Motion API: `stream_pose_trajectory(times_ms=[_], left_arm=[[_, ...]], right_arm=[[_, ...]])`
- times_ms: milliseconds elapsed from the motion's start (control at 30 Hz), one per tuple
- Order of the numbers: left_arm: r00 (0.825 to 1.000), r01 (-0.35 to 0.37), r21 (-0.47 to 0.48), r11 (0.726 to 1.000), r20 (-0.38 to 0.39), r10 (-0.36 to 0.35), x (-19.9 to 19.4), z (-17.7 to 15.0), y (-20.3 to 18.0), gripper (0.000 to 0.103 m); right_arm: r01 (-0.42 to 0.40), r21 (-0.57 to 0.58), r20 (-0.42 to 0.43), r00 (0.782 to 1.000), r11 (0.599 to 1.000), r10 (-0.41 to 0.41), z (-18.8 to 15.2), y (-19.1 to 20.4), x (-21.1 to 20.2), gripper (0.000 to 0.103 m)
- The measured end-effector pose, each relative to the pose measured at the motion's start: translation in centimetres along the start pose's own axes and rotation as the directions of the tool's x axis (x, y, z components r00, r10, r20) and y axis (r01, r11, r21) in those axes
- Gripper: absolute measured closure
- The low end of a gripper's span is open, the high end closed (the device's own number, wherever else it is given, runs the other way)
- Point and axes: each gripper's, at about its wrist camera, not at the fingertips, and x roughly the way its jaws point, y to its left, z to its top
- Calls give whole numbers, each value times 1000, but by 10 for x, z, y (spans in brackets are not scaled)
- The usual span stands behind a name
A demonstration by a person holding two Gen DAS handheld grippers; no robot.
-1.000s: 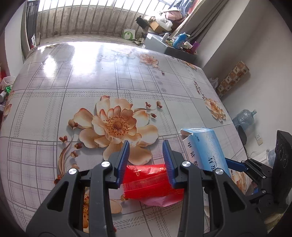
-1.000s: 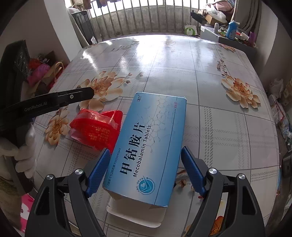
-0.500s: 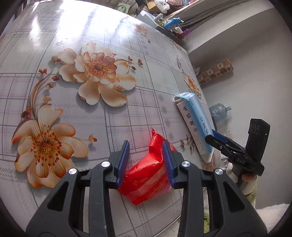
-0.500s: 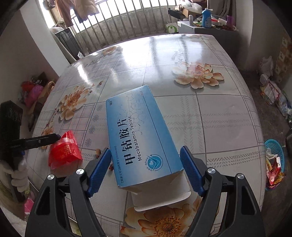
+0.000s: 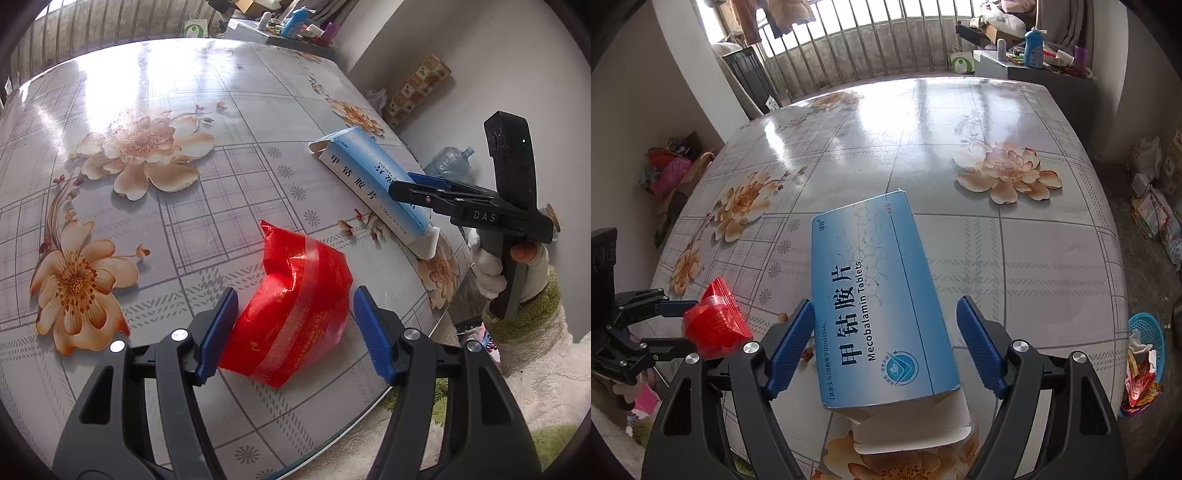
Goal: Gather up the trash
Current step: 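Grasp the red bag with the left tool while the right tool grasps the blue medicine box, then carry red bag and blue box to the blue wastebasket and release both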
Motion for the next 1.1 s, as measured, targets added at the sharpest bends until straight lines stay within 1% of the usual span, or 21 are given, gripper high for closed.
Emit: stream_pose_trajectory(times_ms=[100, 200, 267, 333, 467, 567, 667, 767, 833, 900, 1000, 1033, 1100], left_arm=[[999, -33, 93, 995, -12, 34, 3, -3, -17, 39], [994, -98, 177, 979, -22, 103, 14, -2, -30, 38], [990, -135, 207, 969, -12, 140, 17, -2, -37, 38], [988, -147, 221, 964, -4, 151, 20, -1, -41, 38], [988, -157, 212, 965, 19, 156, 24, 6, -44, 38], [985, -174, 215, 961, 35, 170, 29, 12, -48, 39], [978, -208, 244, 947, 42, 204, 34, 16, -54, 39], [965, -259, 284, 923, 49, 256, 40, 15, -63, 43], [962, -270, 295, 916, 46, 269, 39, 14, -66, 47], [963, -266, 284, 921, 34, 267, 37, 13, -65, 48], [961, -273, 278, 921, 28, 276, 35, 10, -64, 49], [959, -279, 278, 919, 29, 282, 34, 8, -65, 51], [957, -284, 275, 919, 29, 287, 32, 5, -65, 54]], right_arm=[[-12, 3, -18, 1000, 1000, 12, 2, 2, 6, 25], [-10, -2, -23, 1000, 1000, 10, 1, 6, 9, 25], [5, 3, -21, 1000, 1000, -4, -1, 7, 9, 28], [15, 28, -13, 1000, 999, -15, -3, 3, 6, 28], [62, 122, -10, 998, 991, -61, -9, -15, -3, 29], [93, 214, -14, 996, 972, -92, -18, -34, -15, 29], [73, 313, 9, 997, 947, -80, -27, -52, -25, 28], [48, 377, 34, 997, 925, -66, -33, -65, -30, 28], [49, 375, 36, 997, 926, -68, -33, -66, -30, 27], [64, 343, 24, 997, 937, -77, -31, -61, -29, 27], [102, 254, 3, 994, 962, -106, -28, -50, -27, 26], [124, 220, -1, 992, 968, -126, -28, -47, -27, 24], [167, 159, -15, 986, 973, -167, -26, -40, -25, 23]])
